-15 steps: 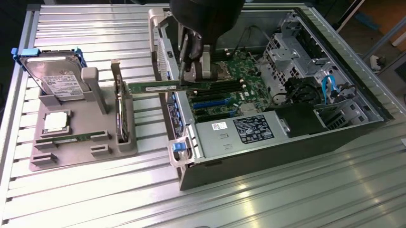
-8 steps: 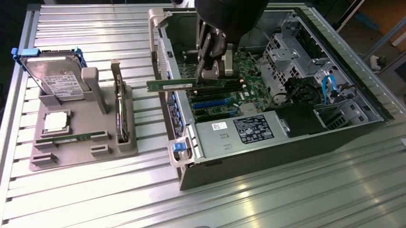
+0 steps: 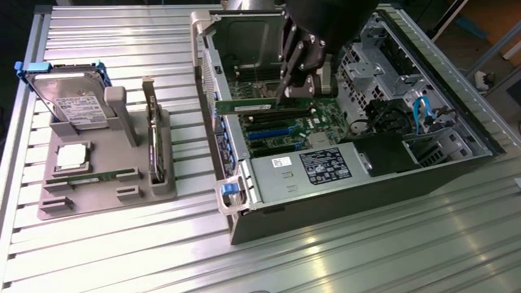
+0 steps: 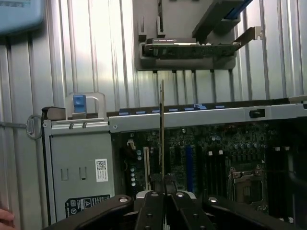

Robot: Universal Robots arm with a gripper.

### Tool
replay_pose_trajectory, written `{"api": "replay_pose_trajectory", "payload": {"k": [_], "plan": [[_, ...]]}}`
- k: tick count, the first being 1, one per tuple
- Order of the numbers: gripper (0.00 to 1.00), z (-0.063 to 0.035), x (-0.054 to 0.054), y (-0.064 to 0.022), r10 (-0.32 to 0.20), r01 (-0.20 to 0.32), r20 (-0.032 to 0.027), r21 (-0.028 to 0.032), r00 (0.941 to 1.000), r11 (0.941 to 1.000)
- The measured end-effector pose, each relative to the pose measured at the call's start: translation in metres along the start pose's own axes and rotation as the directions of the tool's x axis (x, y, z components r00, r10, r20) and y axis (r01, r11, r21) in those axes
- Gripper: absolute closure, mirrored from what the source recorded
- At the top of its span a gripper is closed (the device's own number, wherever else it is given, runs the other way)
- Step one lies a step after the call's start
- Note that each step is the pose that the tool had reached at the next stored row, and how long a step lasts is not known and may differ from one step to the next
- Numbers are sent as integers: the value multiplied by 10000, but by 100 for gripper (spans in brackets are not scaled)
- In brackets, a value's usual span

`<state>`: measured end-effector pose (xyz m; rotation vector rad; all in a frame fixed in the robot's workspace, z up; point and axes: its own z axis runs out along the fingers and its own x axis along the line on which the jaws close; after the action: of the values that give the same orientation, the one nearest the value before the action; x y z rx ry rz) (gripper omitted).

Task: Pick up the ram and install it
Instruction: 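Pick up the ram and move it above insertion slot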

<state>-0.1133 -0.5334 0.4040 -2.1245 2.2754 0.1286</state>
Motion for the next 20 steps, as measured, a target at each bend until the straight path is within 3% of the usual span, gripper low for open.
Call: {"api": "replay_pose_trajectory", "payload": {"k": [6,7,14,20], "plan": [[88,-9,-16,-238,-1,1,0,0,10000,10000],[88,-12,-22,-321,-2,2,0,0,10000,10000],[88,-25,-45,-645,-1,1,-1,0,10000,10000],[88,-31,-58,-831,-1,1,1,0,10000,10000]]}}
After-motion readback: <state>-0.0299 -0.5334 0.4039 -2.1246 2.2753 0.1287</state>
